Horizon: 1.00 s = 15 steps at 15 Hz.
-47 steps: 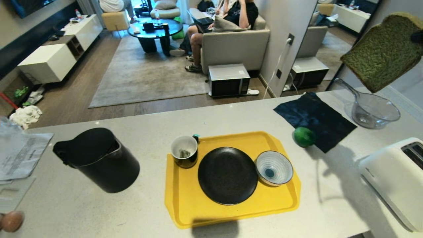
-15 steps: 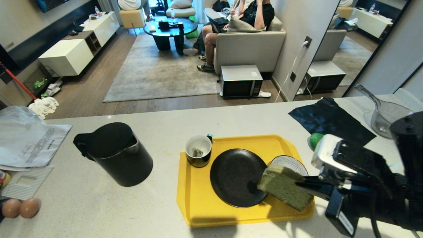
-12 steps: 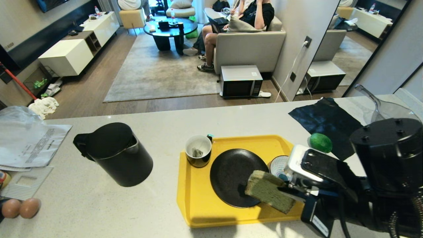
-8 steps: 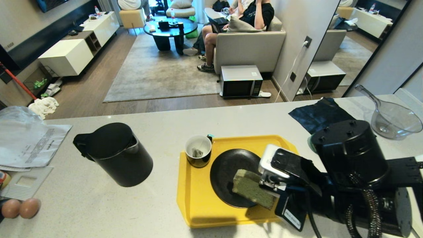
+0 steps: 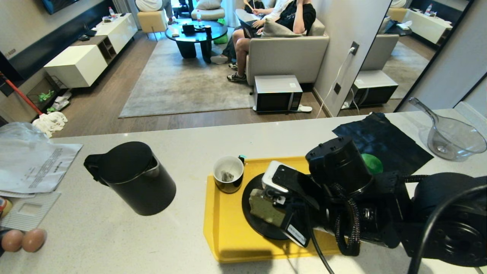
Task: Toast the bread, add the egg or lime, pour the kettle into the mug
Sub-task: Put the baked bread on a plate
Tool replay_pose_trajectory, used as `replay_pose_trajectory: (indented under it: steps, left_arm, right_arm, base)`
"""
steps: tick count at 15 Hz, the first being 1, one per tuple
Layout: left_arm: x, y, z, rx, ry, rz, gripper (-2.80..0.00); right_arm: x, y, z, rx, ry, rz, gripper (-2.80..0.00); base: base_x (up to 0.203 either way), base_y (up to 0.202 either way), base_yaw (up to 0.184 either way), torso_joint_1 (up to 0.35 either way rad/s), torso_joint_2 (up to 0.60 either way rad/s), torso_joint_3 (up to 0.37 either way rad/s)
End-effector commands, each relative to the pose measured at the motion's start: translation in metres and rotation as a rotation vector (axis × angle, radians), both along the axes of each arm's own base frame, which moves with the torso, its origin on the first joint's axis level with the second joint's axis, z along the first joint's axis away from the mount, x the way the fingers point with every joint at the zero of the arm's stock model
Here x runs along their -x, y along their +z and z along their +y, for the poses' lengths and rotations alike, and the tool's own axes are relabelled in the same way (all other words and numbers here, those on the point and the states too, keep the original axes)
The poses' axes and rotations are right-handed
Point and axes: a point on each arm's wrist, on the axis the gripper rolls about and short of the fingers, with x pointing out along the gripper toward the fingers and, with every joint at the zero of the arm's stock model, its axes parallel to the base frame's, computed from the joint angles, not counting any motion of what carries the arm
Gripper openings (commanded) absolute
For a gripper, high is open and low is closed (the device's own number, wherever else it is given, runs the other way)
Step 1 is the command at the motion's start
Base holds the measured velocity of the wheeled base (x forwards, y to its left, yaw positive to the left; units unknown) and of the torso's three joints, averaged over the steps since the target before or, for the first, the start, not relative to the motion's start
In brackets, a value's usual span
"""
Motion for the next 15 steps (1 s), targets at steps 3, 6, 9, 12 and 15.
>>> replay_pose_trajectory:
  steps: [3,6,9,12,15]
  left_arm:
    - [-0.001,-0.005,0.0,0.0,0.0,0.016,-2.8]
    - [-0.001,-0.005,0.0,0.0,0.0,0.016,-2.8]
    - [-0.001,-0.005,0.0,0.0,0.0,0.016,-2.8]
    - [-0.001,-0.005,0.0,0.0,0.001,0.016,-2.8]
    - [-0.001,-0.005,0.0,0.0,0.001,0.016,-2.8]
  right_arm:
    - [-0.022,-0.016,0.006,0.024,-0.028,0.007,-2.8]
    - [-0.029,-0.018,0.002,0.038,-0.032,-0.013,-2.8]
    - [-0.032,-0.023,0.004,0.036,-0.034,-0.017,-2.8]
    - [-0.031,-0.019,0.002,0.024,-0.036,-0.029,-2.8]
    - [-0.031,-0.017,0.0,0.02,-0.041,-0.032,-2.8]
  base:
    - [0.0,0.0,0.0,0.0,0.0,0.0]
    - [0.0,0.0,0.0,0.0,0.0,0.0]
    - [0.0,0.0,0.0,0.0,0.0,0.0]
    - [0.0,0.0,0.0,0.0,0.0,0.0]
    - [0.0,0.0,0.0,0.0,0.0,0.0]
